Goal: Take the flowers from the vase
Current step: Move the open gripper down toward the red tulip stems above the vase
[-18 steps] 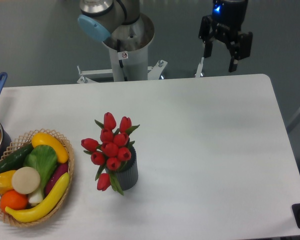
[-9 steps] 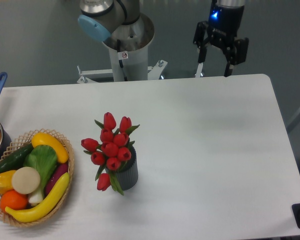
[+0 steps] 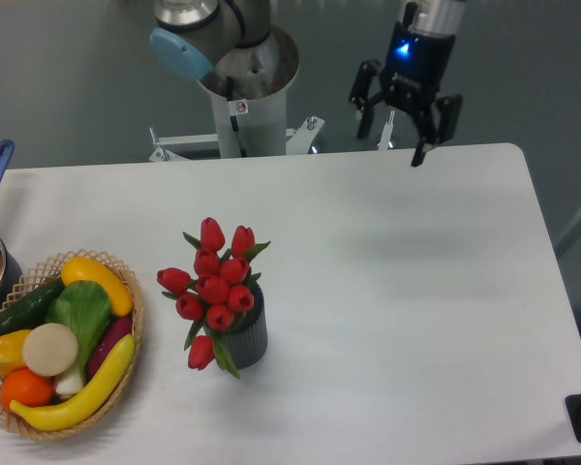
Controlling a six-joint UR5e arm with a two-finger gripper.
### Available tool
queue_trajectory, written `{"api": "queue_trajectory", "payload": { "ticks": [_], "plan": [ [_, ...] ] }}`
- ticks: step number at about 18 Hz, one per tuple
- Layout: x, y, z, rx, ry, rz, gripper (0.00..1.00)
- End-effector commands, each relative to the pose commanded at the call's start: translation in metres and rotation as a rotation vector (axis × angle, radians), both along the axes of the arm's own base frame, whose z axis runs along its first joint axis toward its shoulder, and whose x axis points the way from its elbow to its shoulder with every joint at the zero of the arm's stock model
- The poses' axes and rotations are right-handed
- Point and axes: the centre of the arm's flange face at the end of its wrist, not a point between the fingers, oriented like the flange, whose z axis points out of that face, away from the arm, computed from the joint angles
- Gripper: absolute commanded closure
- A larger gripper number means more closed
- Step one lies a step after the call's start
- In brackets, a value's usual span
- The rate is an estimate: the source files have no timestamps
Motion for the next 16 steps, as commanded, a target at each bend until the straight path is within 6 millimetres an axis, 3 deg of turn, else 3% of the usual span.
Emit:
{"api": "queue_trajectory", "payload": {
  "ticks": [4, 8, 11, 16],
  "plan": [
    [0.011, 0.005, -0.008, 0.019, -0.017, -0.015, 0.0],
    [0.025, 0.024, -0.03, 0.032, 0.004, -0.072, 0.0],
    [0.037, 0.043, -0.052, 0.138, -0.018, -0.113, 0.0],
    [0.048, 0.071, -0.07, 0.247, -0.116, -0.157, 0.0]
  ]
}}
